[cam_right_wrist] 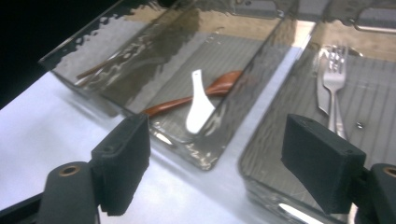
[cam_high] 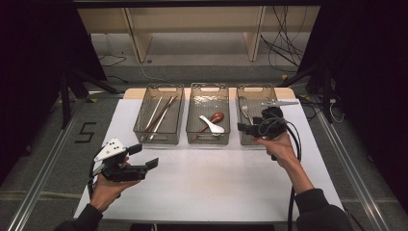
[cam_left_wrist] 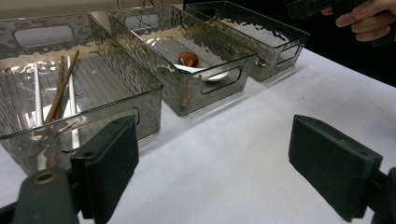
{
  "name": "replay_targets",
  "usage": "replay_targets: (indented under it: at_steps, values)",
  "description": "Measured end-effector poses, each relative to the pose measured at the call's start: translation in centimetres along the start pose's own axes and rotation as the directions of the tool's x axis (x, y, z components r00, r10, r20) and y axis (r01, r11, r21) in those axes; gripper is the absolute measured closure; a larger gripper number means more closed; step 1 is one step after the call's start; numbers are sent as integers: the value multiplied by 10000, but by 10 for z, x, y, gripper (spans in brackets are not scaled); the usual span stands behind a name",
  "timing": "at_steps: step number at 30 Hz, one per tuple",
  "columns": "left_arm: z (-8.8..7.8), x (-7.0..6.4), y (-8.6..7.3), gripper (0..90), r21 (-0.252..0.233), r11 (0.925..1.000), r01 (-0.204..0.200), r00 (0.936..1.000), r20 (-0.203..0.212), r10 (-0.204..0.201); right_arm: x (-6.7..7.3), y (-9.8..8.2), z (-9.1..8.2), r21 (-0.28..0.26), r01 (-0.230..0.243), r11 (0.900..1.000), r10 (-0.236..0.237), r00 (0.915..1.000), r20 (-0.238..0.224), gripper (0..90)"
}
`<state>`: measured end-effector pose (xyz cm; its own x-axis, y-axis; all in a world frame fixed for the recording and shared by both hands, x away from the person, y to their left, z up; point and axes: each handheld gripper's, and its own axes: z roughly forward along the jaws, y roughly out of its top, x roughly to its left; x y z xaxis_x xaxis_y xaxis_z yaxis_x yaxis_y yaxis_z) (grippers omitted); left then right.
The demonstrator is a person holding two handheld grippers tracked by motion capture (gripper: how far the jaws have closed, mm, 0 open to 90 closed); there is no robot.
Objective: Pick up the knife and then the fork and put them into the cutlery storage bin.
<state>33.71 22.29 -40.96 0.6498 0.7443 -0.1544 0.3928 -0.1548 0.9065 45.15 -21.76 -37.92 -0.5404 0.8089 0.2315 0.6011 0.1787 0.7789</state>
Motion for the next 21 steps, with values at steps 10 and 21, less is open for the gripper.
replay_targets:
  at_steps: [10,21]
  values:
    - [3,-1,-1,157,128,9999,24,9999,115,-25,23,-16,-12,-468,410,9981,-436,9974,-565,228]
    - [2,-2,-2,157,173,9999,3,9997,264,-8,39,-37,-23,-717,608,9956,-671,9938,-887,222]
